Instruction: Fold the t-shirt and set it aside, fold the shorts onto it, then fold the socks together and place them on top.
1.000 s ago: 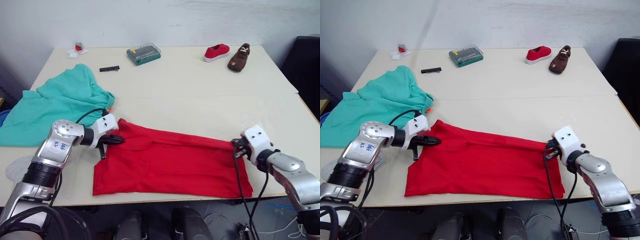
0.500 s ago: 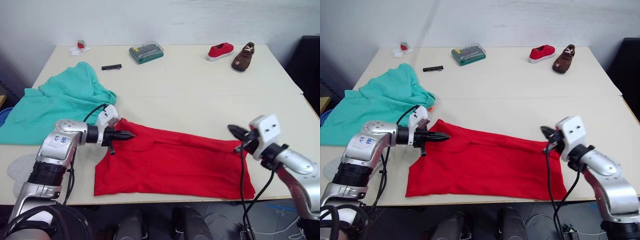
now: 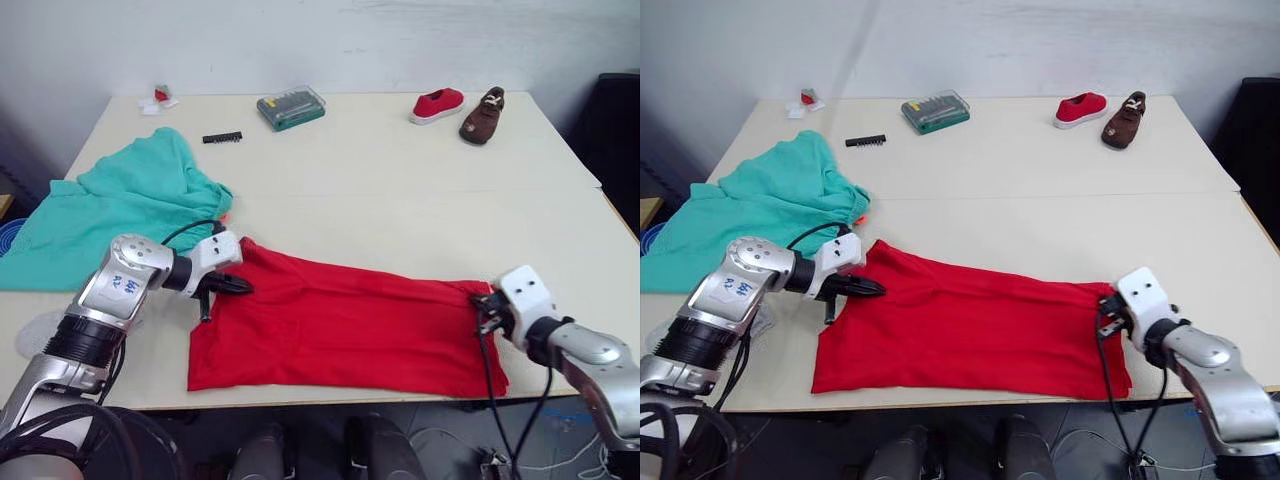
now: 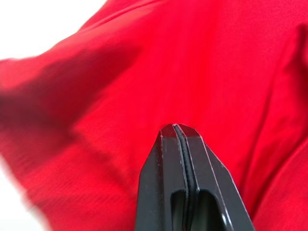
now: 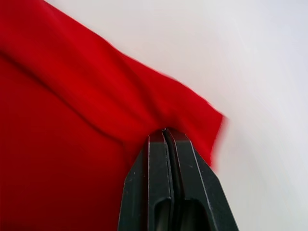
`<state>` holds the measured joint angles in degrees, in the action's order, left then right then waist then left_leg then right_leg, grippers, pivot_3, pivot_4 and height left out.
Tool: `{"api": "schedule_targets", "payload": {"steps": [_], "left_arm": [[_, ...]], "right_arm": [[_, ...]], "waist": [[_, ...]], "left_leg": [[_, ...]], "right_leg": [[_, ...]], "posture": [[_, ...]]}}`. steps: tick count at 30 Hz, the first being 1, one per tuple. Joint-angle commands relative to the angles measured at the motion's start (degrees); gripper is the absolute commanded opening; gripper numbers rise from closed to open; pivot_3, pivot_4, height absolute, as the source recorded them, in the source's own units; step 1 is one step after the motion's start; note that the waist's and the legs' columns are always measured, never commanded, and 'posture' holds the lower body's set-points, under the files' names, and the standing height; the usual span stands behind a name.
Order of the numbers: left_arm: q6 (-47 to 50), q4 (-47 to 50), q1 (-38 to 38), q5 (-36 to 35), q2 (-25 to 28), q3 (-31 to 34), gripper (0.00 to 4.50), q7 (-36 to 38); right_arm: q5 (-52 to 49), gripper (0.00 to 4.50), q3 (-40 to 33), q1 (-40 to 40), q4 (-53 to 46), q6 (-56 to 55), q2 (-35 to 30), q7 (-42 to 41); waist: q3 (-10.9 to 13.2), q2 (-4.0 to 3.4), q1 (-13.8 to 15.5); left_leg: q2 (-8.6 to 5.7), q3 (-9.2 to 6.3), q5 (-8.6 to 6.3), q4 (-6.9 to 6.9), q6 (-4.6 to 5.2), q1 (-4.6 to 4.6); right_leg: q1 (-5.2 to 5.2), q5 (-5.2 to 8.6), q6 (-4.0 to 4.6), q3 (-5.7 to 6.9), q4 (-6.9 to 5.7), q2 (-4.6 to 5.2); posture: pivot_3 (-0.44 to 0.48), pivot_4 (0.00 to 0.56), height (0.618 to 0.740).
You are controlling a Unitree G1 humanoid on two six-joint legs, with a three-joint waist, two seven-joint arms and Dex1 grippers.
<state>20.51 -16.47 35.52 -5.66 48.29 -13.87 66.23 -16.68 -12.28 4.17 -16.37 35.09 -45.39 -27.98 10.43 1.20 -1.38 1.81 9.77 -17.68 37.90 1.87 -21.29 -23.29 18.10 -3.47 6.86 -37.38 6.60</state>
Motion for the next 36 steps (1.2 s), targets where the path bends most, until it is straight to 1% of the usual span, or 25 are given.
{"api": "schedule_targets", "payload": {"steps": [1, 4, 5, 7, 8, 11, 14, 18, 22, 26, 29, 31, 33, 35, 36], "left_arm": [[3.28, -0.39, -2.13, -2.19, 1.00, 2.40, 0.00, 2.85], [11.22, 7.45, -2.71, -11.31, -0.80, 6.84, 0.00, 6.48], [13.53, 9.31, -2.72, -13.10, -1.17, 7.64, 0.00, 6.90], [17.41, 11.91, -1.59, -16.08, -3.11, 9.08, 0.00, 5.55], [18.63, 12.18, -0.57, -16.37, -4.42, 9.35, 0.00, 3.86], [18.84, 10.18, 2.01, -14.21, -7.29, 8.75, 0.00, -0.87], [15.50, 1.09, 6.16, -8.37, -11.18, 6.33, 0.00, -7.73], [12.31, -6.24, 8.30, -3.80, -12.79, 3.35, 0.00, -9.13], [6.53, -11.76, 8.32, 1.81, -11.37, 0.12, 0.00, -9.68], [4.24, -12.28, 6.78, 2.92, -9.29, 0.63, 0.00, -9.05], [4.61, -12.05, 6.06, 1.93, -8.66, 2.59, 0.00, -9.54], [4.19, -10.89, 5.36, 0.68, -8.52, 4.41, 0.00, -9.25], [4.74, -8.03, 4.43, -2.36, -8.89, 7.28, 0.00, -7.79], [6.04, -1.95, 3.01, -8.27, -9.20, 11.98, 0.00, -5.29], [7.98, 2.31, 2.04, -12.08, -8.99, 14.72, 0.00, -3.97]], "right_arm": [[-4.21, 0.03, -6.27, -0.83, -1.53, -2.87, 1.79, -2.68], [-7.91, 0.03, -7.13, -4.87, -5.27, -2.61, 4.27, -3.03], [-8.46, 0.03, -7.07, -5.84, -5.79, -1.92, 4.85, -2.71], [-8.45, 0.03, -5.34, -8.31, -6.46, -0.56, 6.25, -1.49], [-7.96, 0.03, -3.88, -9.33, -6.59, -0.03, 6.81, -1.07], [-6.23, 0.03, -0.52, -10.87, -5.81, 0.96, 7.71, -0.41], [-3.02, 0.03, 3.88, -10.90, -3.39, 3.23, 8.01, 1.14], [-0.94, 0.03, 5.27, -9.30, -1.89, 4.56, 7.30, 1.85], [2.72, 0.03, 3.46, -6.74, 2.18, 2.07, 5.18, 2.37], [4.62, 0.03, -0.79, -5.52, 7.87, -2.80, 4.51, 3.54], [4.23, 0.03, -3.38, -5.20, 8.73, -6.69, 5.11, 3.02], [2.40, 0.03, -5.07, -5.11, 6.98, -8.77, 5.84, 1.42], [-0.39, 0.03, -6.43, -5.06, 3.98, -9.67, 6.11, -1.07], [-4.47, 0.03, -8.28, -6.04, 0.23, -8.34, 4.92, -4.41], [-6.12, 0.03, -8.77, -6.99, -1.27, -7.15, 2.74, -6.98]], "waist": [[0.03, -0.05, -0.37], [0.14, -0.16, -0.78], [0.21, -0.14, -0.61], [0.27, -0.05, -0.18], [0.28, -0.03, -0.04], [0.29, -0.01, 0.81], [0.30, 0.01, 1.33], [0.30, 0.01, 1.29], [0.28, 0.05, 1.26], [0.23, 0.12, 1.15], [0.23, 0.11, 1.13], [0.23, 0.11, 0.90], [0.26, 0.05, 0.49], [0.28, 0.03, 0.04], [0.35, 0.03, -0.17]], "left_leg": [[0.01, 0.01, 0.00, -0.03, -0.01, -0.01], [0.02, 0.09, 0.25, -0.24, 0.15, -0.04], [0.01, 0.10, 0.29, -0.28, 0.13, -0.08], [0.00, 0.06, 0.36, -0.28, 0.12, -0.24], [0.01, 0.04, 0.36, -0.27, 0.12, -0.25], [-0.05, -0.02, 0.36, -0.20, 0.16, -0.30], [-0.09, 0.03, 0.34, -0.16, 0.25, -0.32], [-0.10, 0.05, 0.32, -0.11, 0.31, -0.42], [-0.06, 0.06, 0.33, -0.08, 0.30, -0.42], [-0.04, 0.05, 0.28, -0.08, 0.28, -0.20], [-0.02, 0.04, 0.13, -0.10, 0.05, -0.14], [-0.02, 0.06, 0.20, -0.12, 0.15, -0.14], [-0.01, 0.06, 0.26, -0.19, 0.16, -0.14], [-0.01, 0.06, 0.29, -0.23, 0.16, -0.17], [-0.01, 0.06, 0.30, -0.26, 0.16, -0.20]], "right_leg": [[-0.02, 0.01, 0.02, 0.00, 0.00, 0.00], [-0.20, 0.03, 0.06, -0.06, -0.04, -0.02], [-0.26, 0.04, 0.07, -0.05, -0.05, -0.03], [-0.38, 0.04, 0.07, -0.02, -0.05, -0.04], [-0.37, 0.04, 0.07, 0.00, -0.04, -0.05], [-0.32, 0.03, 0.06, 0.04, 0.01, -0.05], [-0.30, 0.01, 0.01, 0.01, 0.05, -0.04], [-0.36, -0.02, -0.03, 0.02, 0.07, -0.04], [-0.35, -0.02, -0.03, 0.07, 0.10, -0.06], [-0.13, -0.02, -0.03, 0.04, 0.13, -0.05], [-0.11, -0.02, -0.03, 0.03, 0.10, -0.04], [-0.16, -0.02, -0.02, 0.00, 0.05, -0.04], [-0.20, 0.00, 0.00, 0.00, 0.02, -0.04], [-0.25, 0.00, 0.01, 0.01, 0.01, -0.05], [-0.27, 0.00, 0.01, 0.02, 0.02, -0.05]], "posture": [[0.000, 0.150, 0.740], [0.000, 0.150, 0.740], [0.000, 0.150, 0.740], [0.000, 0.150, 0.740], [0.000, 0.150, 0.740], [0.000, 0.150, 0.740], [0.000, 0.150, 0.740], [0.000, 0.150, 0.740], [0.000, 0.150, 0.740], [0.000, 0.150, 0.740], [0.000, 0.150, 0.740], [0.000, 0.150, 0.740], [0.000, 0.150, 0.740], [0.000, 0.150, 0.740], [0.000, 0.150, 0.740]]}}
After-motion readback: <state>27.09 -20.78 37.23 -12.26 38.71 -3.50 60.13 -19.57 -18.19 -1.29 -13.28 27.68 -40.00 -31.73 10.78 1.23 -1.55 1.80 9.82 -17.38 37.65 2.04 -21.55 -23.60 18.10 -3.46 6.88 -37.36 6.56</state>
